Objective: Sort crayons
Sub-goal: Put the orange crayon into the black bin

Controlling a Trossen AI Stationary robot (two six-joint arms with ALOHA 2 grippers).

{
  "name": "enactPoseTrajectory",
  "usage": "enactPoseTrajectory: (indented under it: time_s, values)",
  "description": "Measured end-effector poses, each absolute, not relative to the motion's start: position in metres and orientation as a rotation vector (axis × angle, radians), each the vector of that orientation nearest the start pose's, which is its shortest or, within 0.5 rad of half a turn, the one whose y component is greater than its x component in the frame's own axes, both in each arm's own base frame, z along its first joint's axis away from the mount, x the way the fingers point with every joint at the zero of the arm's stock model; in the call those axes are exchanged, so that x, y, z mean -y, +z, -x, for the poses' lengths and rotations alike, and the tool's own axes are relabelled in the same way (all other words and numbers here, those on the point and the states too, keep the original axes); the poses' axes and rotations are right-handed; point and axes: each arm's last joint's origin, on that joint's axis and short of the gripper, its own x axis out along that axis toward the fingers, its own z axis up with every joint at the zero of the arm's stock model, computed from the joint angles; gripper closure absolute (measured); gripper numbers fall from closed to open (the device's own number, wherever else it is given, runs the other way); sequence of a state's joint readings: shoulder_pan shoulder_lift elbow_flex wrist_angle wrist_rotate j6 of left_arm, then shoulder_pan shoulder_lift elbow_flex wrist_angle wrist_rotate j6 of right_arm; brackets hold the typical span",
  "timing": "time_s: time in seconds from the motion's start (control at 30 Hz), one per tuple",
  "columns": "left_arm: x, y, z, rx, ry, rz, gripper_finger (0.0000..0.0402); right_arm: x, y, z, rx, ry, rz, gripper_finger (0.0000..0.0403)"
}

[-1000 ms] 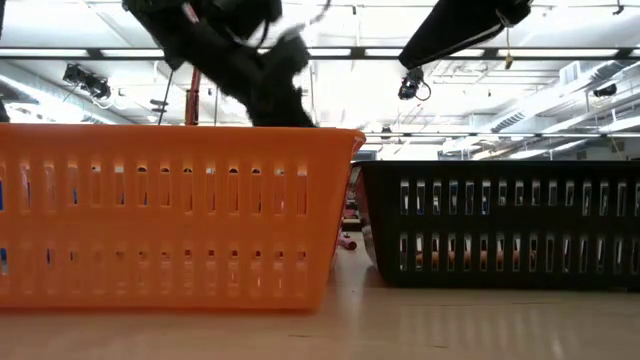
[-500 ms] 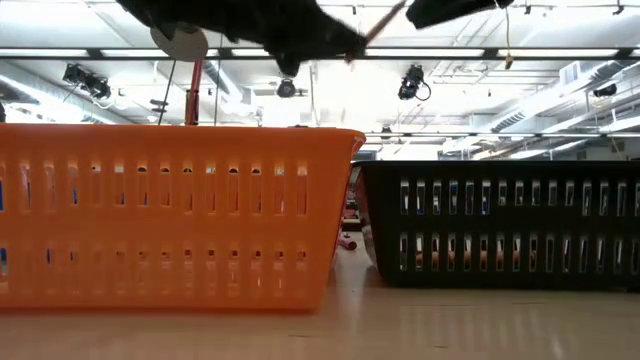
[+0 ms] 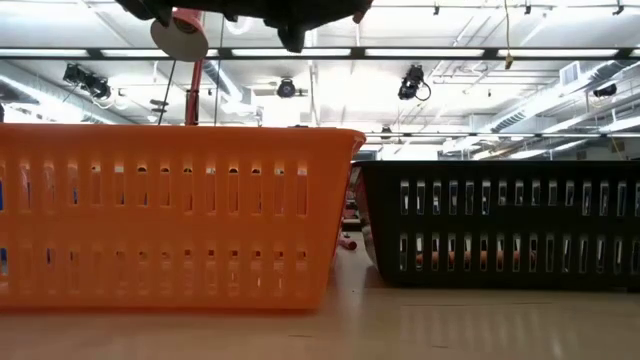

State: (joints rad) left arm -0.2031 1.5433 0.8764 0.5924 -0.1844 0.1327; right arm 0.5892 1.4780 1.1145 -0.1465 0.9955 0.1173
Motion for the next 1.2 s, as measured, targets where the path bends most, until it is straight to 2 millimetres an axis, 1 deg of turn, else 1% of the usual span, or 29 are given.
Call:
enactPoseTrajectory:
  time_s: [0.1,0.23,0.67,0.77,0.9,1.0,1.2]
  values:
    - [0.067,0.258,-0.332,-0.05,-0.035,-0.164,0.0366,-0.157,0.295,-0.279,-0.334,-0.409,0.256,0.023]
    - [0.072,0.261,-0.331,-0.019,-0.046,-0.182,0.0366,-0.155,0.296,-0.281,-0.333,-0.395,0.247,0.0248]
    - [0.074,0.262,-0.331,0.001,-0.082,-0.184,0.0365,-0.153,0.299,-0.289,-0.311,-0.33,0.245,0.0348]
    - [0.074,0.262,-0.331,-0.005,-0.086,-0.185,0.0365,-0.154,0.299,-0.289,-0.311,-0.322,0.25,0.036]
    - [0.074,0.261,-0.331,-0.012,-0.086,-0.17,0.0364,-0.154,0.298,-0.289,-0.317,-0.316,0.253,0.0364]
    - [0.074,0.26,-0.331,-0.021,-0.08,-0.151,0.0348,-0.154,0.298,-0.289,-0.319,-0.316,0.258,0.0363]
    - [0.073,0.254,-0.33,-0.085,-0.07,-0.159,0.0282,-0.154,0.297,-0.289,-0.328,-0.31,0.261,0.0363]
